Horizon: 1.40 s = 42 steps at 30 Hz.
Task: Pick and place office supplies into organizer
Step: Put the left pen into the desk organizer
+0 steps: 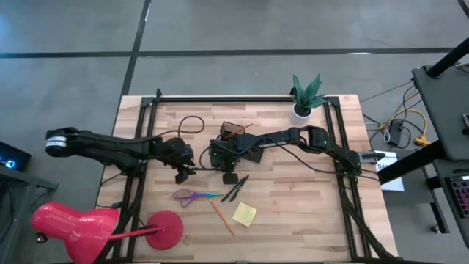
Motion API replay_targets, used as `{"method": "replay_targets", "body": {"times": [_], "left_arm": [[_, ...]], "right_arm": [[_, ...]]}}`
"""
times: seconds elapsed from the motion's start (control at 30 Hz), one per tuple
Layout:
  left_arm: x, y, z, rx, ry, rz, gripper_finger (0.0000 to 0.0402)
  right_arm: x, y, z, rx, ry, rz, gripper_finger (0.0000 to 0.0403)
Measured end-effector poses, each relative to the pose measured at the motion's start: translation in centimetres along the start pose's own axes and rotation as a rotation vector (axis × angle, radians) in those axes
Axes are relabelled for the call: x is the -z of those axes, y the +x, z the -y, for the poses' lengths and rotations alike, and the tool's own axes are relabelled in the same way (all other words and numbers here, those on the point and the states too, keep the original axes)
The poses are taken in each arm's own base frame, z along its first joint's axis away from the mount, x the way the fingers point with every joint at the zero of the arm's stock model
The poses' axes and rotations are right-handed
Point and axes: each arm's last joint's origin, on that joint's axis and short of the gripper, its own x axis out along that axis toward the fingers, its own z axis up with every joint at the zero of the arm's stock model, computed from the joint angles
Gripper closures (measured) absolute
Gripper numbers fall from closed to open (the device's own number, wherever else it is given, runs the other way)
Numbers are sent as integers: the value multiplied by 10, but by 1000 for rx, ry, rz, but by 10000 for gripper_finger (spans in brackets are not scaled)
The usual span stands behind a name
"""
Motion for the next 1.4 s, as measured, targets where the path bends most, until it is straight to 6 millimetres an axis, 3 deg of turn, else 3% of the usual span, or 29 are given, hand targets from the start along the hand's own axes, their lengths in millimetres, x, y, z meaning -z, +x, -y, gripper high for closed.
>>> {"method": "replay_targets", "body": {"times": [0.27,0.67,0.87,0.93,1.1,1.23,1.4], "left_arm": [[3,14,-4,-43,-11,-72,226],[0,20,-3,-17,-2,-52,368],[-1,16,-1,-17,7,-49,373],[-5,12,0,-35,14,-35,373],[-20,-6,5,-120,68,-38,373],[-47,-33,14,-214,168,-37,373],[-87,-72,30,-325,284,-97,373]], "right_arm": [[0,0,0,-1,-2,0,394],[-1,-2,0,-4,4,4,394],[-4,-20,-1,47,12,20,394],[-6,-35,0,129,37,23,394],[-15,-105,-1,381,89,107,394],[-11,-156,-9,638,152,150,394],[-2,-236,-22,791,251,315,394]]}}
